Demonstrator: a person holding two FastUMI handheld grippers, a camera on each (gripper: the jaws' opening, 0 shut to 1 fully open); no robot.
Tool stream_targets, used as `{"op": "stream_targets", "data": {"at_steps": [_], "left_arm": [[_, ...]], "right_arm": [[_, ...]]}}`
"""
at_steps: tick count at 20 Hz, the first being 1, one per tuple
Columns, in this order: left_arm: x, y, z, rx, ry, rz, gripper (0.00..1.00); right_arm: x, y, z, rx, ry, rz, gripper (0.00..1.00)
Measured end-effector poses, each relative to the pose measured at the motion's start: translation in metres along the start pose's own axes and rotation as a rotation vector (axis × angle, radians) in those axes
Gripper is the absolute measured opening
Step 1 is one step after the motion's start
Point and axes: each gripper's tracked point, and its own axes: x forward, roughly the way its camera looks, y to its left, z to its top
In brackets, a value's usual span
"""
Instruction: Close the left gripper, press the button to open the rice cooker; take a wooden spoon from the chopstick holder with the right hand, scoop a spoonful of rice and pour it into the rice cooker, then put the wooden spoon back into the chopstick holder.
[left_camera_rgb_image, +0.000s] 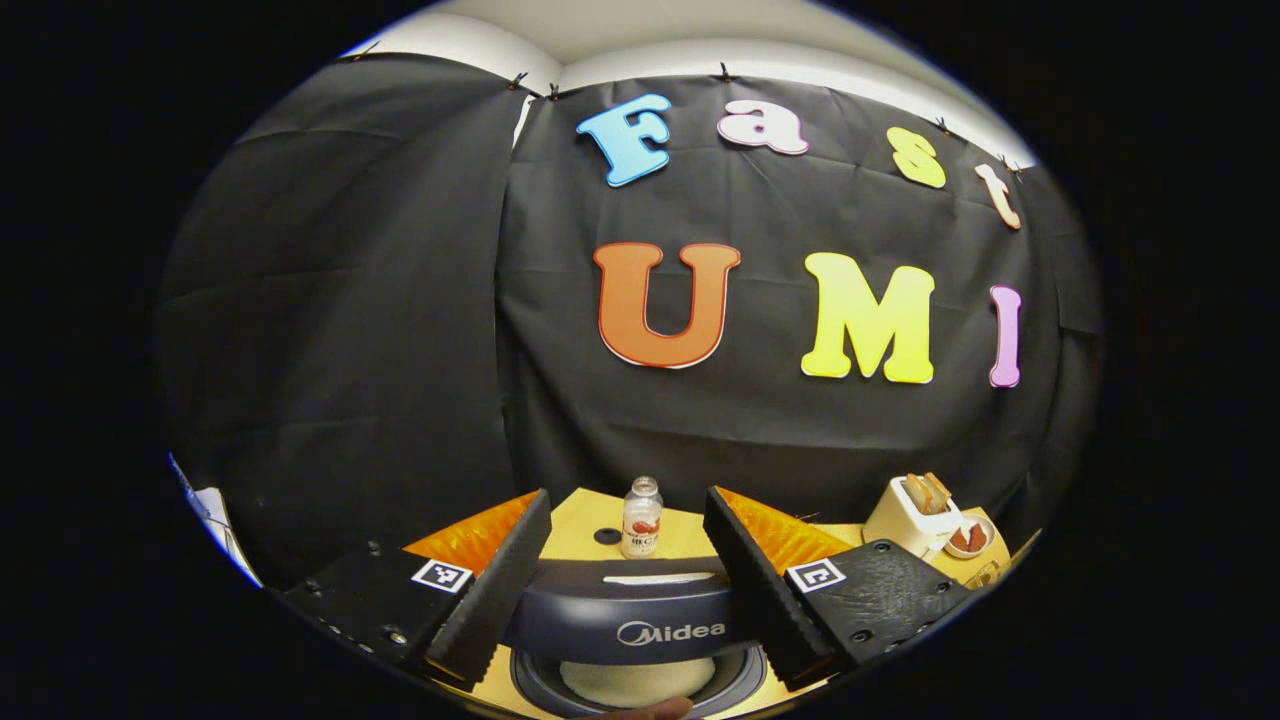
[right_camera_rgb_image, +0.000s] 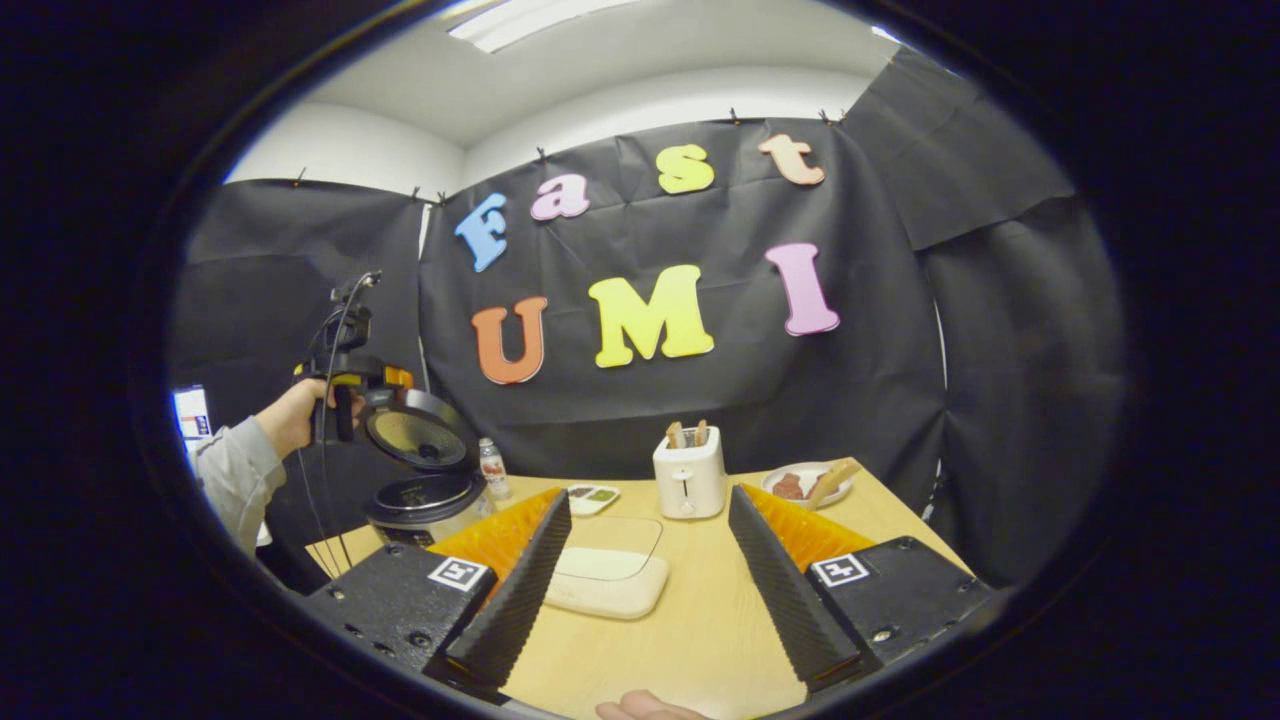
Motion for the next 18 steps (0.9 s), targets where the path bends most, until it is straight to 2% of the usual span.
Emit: {"op": "stream_targets", "data": {"at_steps": [3,4,6,7,9,10,11,12,13,18], "left_arm": [[-0.016,-0.010,-0.035,0.023,0.059,-0.031,0.95],[-0.021,-0.011,-0.049,0.019,0.091,-0.034,0.95],[-0.030,-0.013,-0.068,0.027,0.134,-0.028,0.95],[-0.036,-0.015,-0.076,0.027,0.149,-0.035,0.95],[-0.041,-0.017,-0.086,0.023,0.158,-0.030,0.95],[-0.043,-0.017,-0.094,0.027,0.168,-0.025,0.95],[-0.046,-0.017,-0.098,0.030,0.170,-0.021,0.95],[-0.048,-0.016,-0.103,0.038,0.166,-0.019,0.96],[-0.052,-0.016,-0.107,0.044,0.159,-0.016,0.96],[-0.065,-0.019,-0.133,0.071,0.157,-0.033,0.96]], "right_arm": [[-0.008,0.005,0.005,0.014,-0.003,-0.004,1.00],[-0.012,0.011,0.009,0.023,-0.007,0.005,0.96],[-0.019,0.017,0.019,0.024,-0.025,0.004,1.00],[-0.021,0.019,0.024,0.014,-0.037,-0.003,0.96],[-0.025,0.026,0.033,-0.020,-0.052,-0.017,0.95],[-0.026,0.031,0.037,-0.035,-0.058,-0.017,1.00],[-0.027,0.039,0.040,-0.048,-0.059,-0.010,0.96],[-0.029,0.045,0.042,-0.052,-0.057,-0.004,0.96],[-0.030,0.049,0.044,-0.052,-0.059,-0.001,1.00],[-0.031,0.072,0.055,-0.077,-0.061,0.001,1.00]]}}
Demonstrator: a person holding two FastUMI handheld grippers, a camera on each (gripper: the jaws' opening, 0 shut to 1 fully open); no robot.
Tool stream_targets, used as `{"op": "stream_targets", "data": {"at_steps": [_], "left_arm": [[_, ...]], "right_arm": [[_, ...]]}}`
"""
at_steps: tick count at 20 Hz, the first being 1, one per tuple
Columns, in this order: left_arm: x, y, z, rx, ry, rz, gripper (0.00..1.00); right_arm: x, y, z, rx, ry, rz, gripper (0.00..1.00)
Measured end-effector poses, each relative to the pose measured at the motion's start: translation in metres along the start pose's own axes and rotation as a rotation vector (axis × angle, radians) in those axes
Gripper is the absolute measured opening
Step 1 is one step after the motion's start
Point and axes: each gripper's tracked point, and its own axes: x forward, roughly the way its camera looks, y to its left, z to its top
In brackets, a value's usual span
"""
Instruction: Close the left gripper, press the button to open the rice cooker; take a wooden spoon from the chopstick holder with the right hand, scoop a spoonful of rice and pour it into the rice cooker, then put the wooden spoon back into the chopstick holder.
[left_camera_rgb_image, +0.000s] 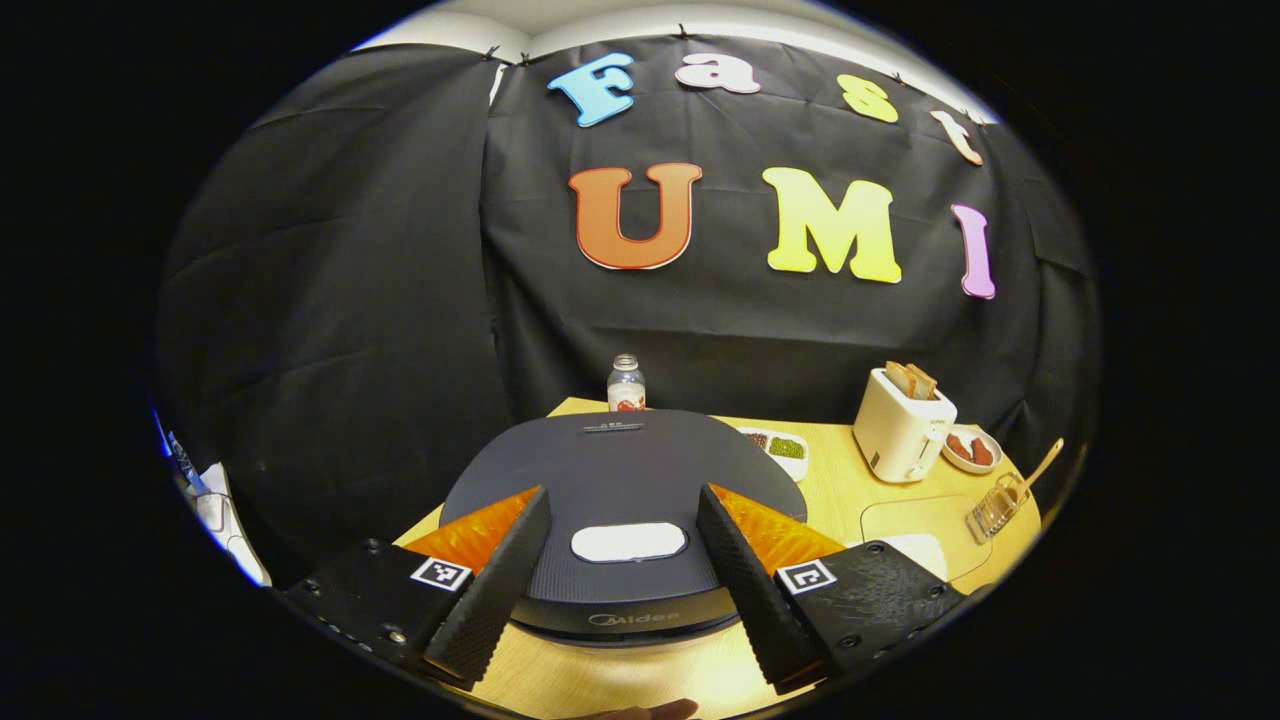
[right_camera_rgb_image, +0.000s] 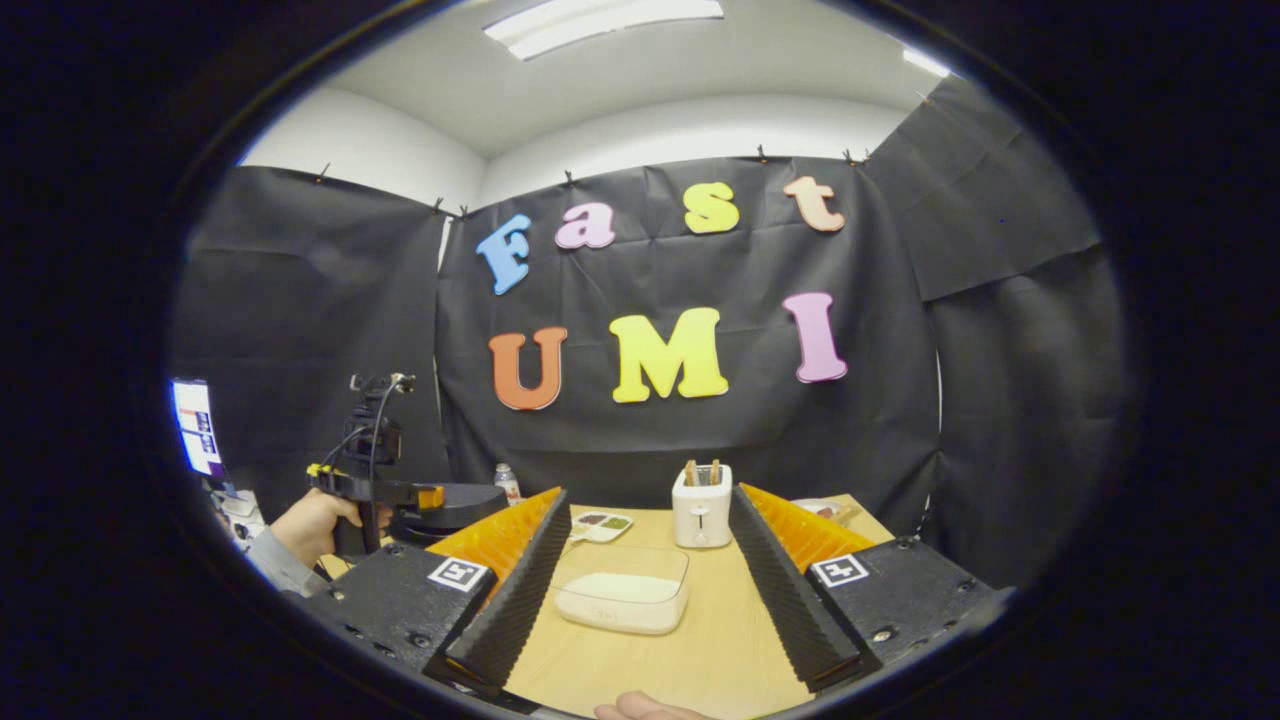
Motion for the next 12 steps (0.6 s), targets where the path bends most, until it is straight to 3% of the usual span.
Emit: {"op": "stream_targets", "data": {"at_steps": [3,5,7,11,12], "left_arm": [[-0.006,0.004,-0.014,-0.009,0.005,-0.018,0.95],[-0.007,0.003,-0.024,0.004,0.007,-0.029,0.95],[-0.013,0.004,-0.024,0.018,-0.041,-0.041,0.95],[-0.017,0.005,-0.026,0.009,-0.150,-0.016,0.95],[-0.017,0.006,-0.026,0.010,-0.184,-0.001,0.95]], "right_arm": [[0.002,0.010,0.009,-0.018,-0.001,-0.010,0.96],[0.003,0.025,0.016,-0.019,-0.004,0.002,1.00],[0.004,0.044,0.024,-0.016,-0.006,0.026,0.96],[0.007,0.087,0.034,-0.042,-0.013,0.097,0.96],[0.008,0.094,0.033,-0.050,-0.015,0.107,1.00]]}}
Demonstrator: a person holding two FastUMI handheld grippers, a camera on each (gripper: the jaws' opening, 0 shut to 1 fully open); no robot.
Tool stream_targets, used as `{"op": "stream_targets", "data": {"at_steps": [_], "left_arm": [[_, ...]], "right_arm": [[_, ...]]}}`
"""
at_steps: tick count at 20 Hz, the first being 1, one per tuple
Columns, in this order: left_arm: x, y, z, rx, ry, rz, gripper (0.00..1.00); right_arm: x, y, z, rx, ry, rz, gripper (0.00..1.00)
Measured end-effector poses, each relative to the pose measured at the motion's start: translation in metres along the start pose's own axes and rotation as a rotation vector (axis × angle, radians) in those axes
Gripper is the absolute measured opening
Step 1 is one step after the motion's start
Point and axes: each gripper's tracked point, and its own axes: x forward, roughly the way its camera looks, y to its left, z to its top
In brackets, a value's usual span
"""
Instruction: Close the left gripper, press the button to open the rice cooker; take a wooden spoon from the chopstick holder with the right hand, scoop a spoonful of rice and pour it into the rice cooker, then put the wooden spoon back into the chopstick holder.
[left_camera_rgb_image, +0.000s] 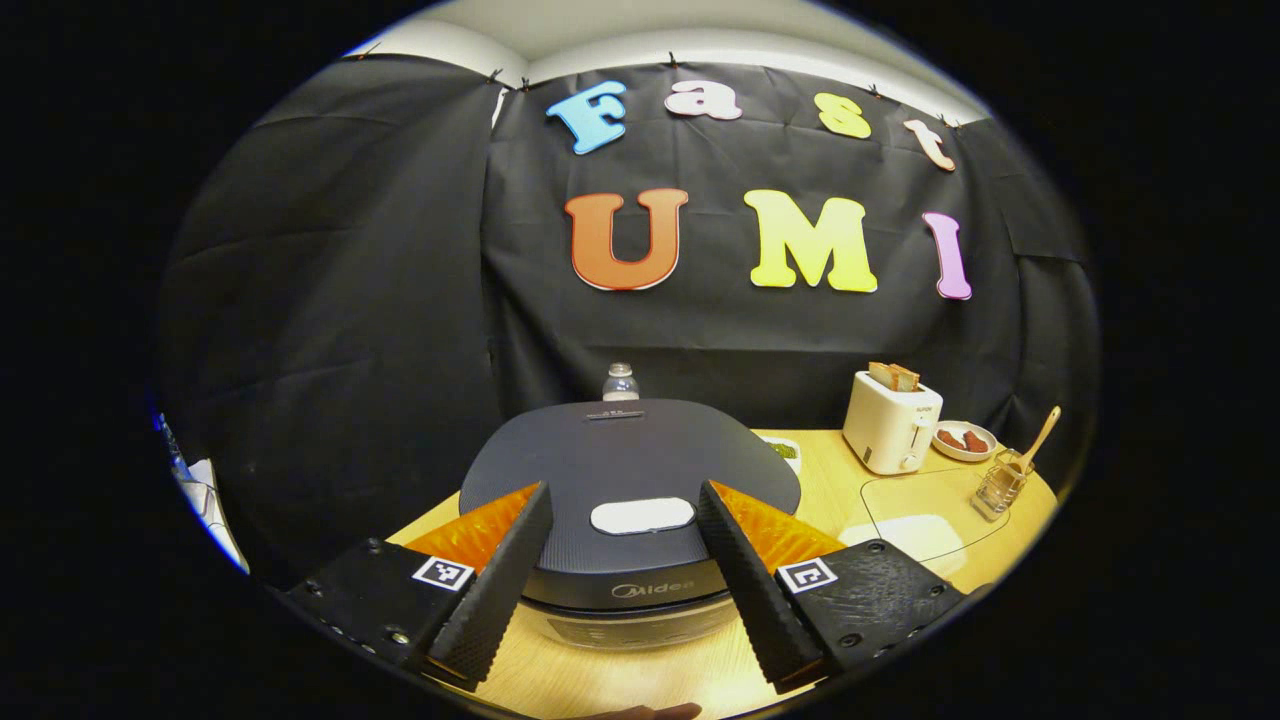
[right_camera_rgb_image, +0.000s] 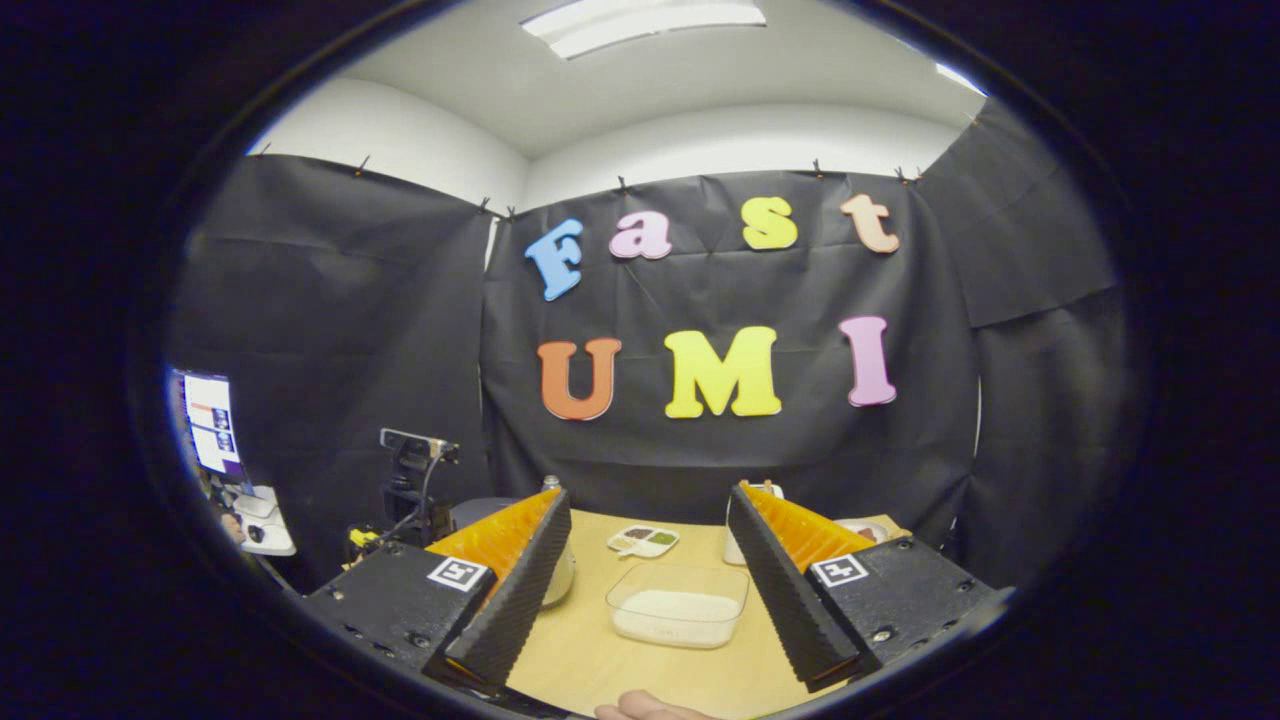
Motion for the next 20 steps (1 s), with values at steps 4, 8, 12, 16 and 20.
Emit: {"op": "stream_targets", "data": {"at_steps": [4,8,12,16,20], "left_arm": [[0.003,0.000,-0.006,-0.021,-0.065,0.012,0.96],[0.002,0.000,-0.005,-0.029,-0.090,0.014,0.96],[-0.001,-0.002,-0.001,-0.008,-0.050,0.023,0.95],[-0.022,-0.009,0.028,-0.017,-0.046,-0.015,0.93],[-0.052,-0.022,0.050,-0.017,-0.031,-0.045,0.93]], "right_arm": [[0.007,0.018,-0.010,-0.009,0.010,0.026,1.00],[0.011,0.013,-0.023,0.005,0.038,0.024,1.00],[0.007,-0.010,-0.020,0.019,0.033,-0.003,1.00],[-0.004,-0.039,-0.008,0.019,0.001,-0.055,0.96],[-0.020,-0.061,0.003,0.025,-0.035,-0.083,1.00]]}}
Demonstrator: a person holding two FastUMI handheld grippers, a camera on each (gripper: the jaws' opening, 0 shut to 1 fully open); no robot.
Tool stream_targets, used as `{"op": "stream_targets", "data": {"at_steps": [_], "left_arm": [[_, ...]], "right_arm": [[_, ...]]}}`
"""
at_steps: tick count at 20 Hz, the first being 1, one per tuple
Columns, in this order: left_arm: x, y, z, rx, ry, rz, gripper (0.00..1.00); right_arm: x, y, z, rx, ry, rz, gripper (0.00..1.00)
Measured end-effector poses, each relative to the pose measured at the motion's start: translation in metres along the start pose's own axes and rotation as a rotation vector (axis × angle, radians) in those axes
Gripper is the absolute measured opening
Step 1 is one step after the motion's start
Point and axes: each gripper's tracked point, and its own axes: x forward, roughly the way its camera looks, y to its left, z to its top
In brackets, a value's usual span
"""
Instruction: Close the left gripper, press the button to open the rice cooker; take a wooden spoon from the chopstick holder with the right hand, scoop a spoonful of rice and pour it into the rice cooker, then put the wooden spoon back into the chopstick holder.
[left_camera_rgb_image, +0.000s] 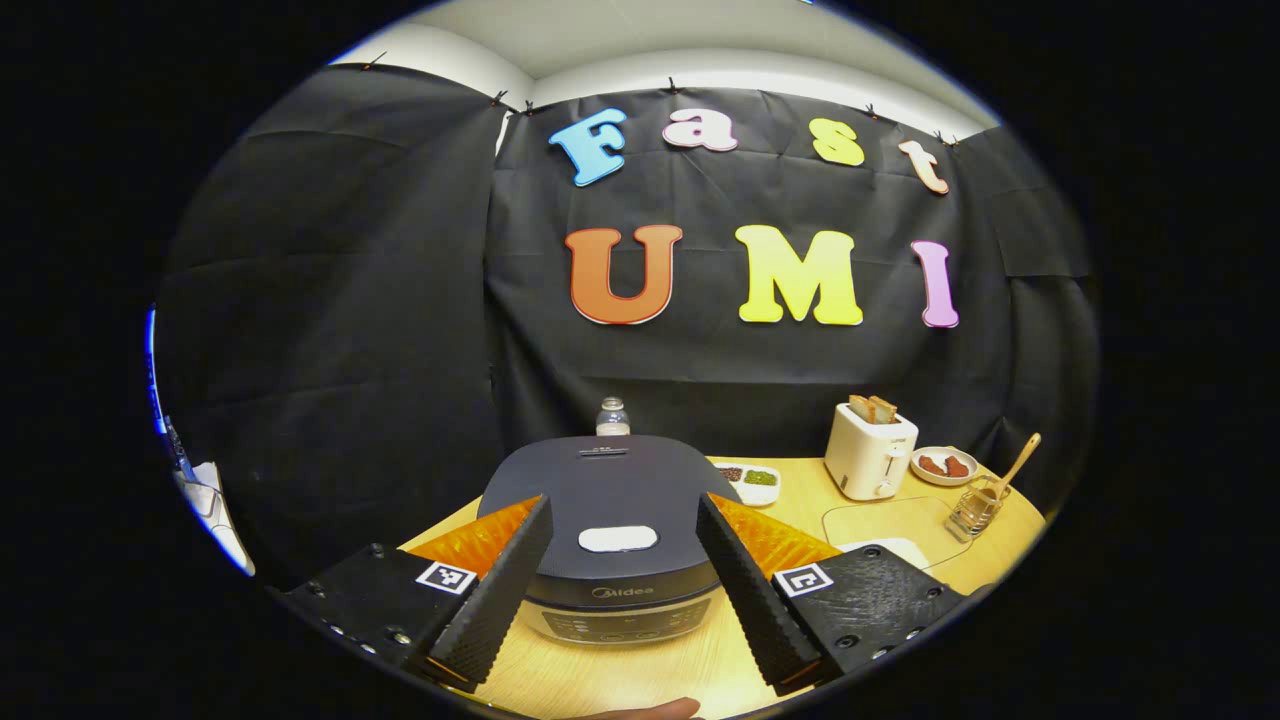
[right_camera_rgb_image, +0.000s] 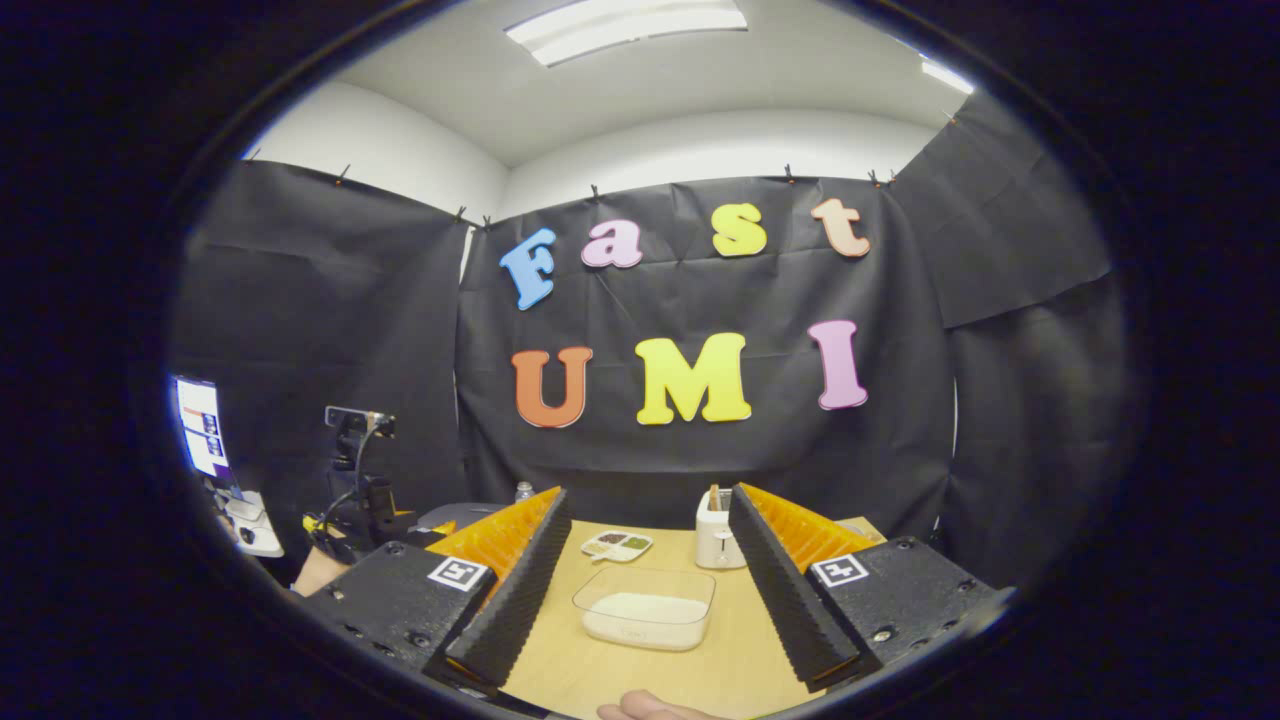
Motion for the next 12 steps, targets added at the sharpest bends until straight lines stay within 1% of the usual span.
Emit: {"op": "stream_targets", "data": {"at_steps": [1,3,4,5,7,8,10,12], "left_arm": [[-0.010,-0.008,0.007,0.001,-0.003,-0.019,0.93],[-0.029,-0.024,0.018,-0.014,-0.010,-0.057,0.93],[-0.039,-0.034,0.021,-0.024,-0.011,-0.075,0.93],[-0.051,-0.042,0.022,-0.028,-0.013,-0.094,0.93],[-0.072,-0.070,0.026,-0.026,0.001,-0.167,0.94],[-0.081,-0.078,0.030,-0.025,-0.007,-0.186,0.94],[-0.098,-0.089,0.033,-0.026,-0.012,-0.207,0.94],[-0.109,-0.098,0.031,-0.030,-0.010,-0.200,0.94]], "right_arm": [[-0.003,-0.009,0.002,-0.005,-0.006,-0.013,0.96],[-0.009,-0.023,0.000,-0.019,-0.013,-0.040,0.96],[-0.012,-0.029,-0.001,-0.021,-0.012,-0.047,1.00],[-0.015,-0.034,-0.003,-0.019,-0.007,-0.050,1.00],[-0.020,-0.049,-0.006,-0.012,-0.003,-0.061,1.00],[-0.022,-0.057,-0.007,-0.013,-0.005,-0.070,1.00],[-0.025,-0.077,-0.009,-0.014,-0.003,-0.105,1.00],[-0.029,-0.091,-0.014,-0.004,0.003,-0.129,1.00]]}}
